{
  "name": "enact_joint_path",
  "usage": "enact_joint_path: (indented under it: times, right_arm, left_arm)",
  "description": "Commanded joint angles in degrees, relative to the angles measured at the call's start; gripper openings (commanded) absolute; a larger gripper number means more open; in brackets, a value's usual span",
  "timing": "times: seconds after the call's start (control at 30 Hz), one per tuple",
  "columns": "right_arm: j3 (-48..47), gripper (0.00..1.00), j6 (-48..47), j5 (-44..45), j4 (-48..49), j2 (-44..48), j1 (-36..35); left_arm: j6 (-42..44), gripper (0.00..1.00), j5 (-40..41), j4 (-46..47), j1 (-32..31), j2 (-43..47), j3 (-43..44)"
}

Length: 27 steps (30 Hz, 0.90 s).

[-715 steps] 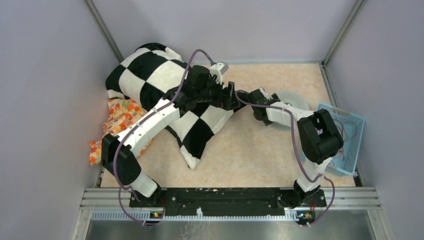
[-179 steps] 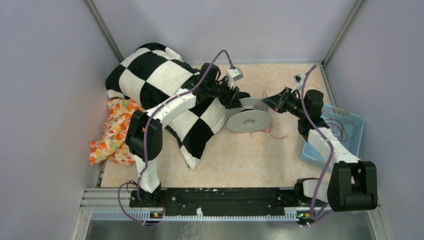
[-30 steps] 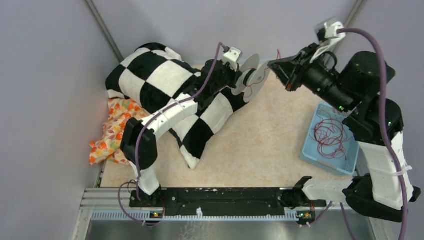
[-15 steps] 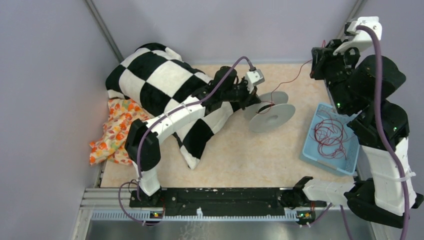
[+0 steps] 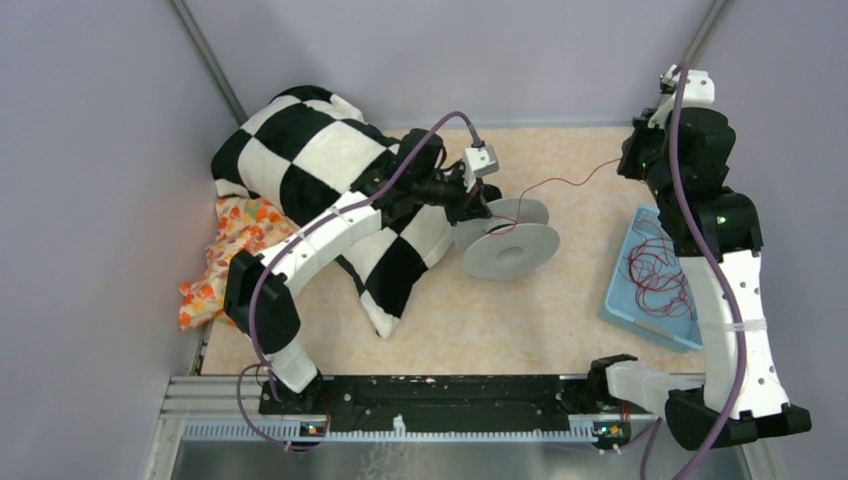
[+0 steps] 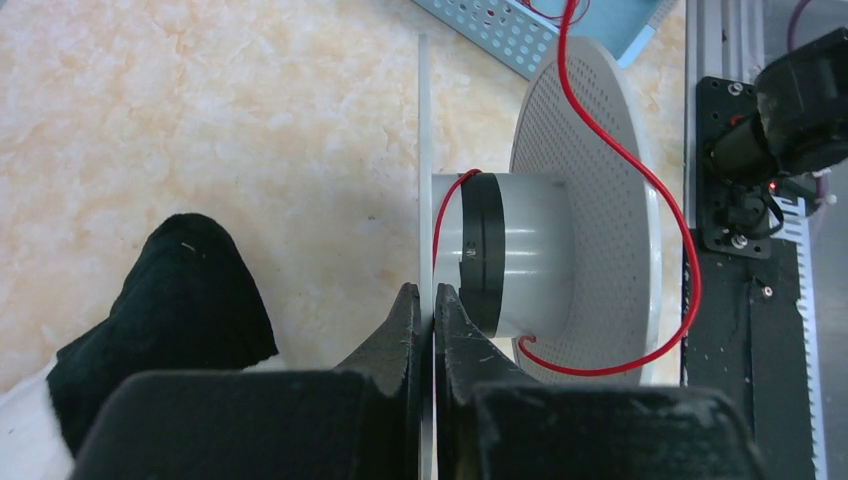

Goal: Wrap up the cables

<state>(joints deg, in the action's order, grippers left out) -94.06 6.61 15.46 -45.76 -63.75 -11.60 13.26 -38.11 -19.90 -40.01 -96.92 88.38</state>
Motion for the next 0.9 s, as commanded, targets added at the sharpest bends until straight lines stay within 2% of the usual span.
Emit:
enact_joint_path:
  times: [0.0,0.27,0.57,0.87]
  right_arm:
    - [3.99,0.0,4.16,-14.55,3.83,2.11,6.65]
    - [8.16,0.0,7.13,-23.02,2.44,0.23,17.37]
    - [16.79,0.0,7.18,-23.24,0.64,1.33,18.1]
    - [24.22,0.0,6.99,-16.69,0.05,2.86,18.3]
  left_arm:
    - [3.86,0.0,-5.52,-2.18,1.94,6.09,-0.09]
    - [6.45,0.0,-7.25,-8.61,4.43,5.74,1.48]
    - [0.92,0.0,-14.03,-2.28,9.3,6.09,1.4]
    - [-2.44,0.0,-21.14,1.76,15.34,7.64,1.29]
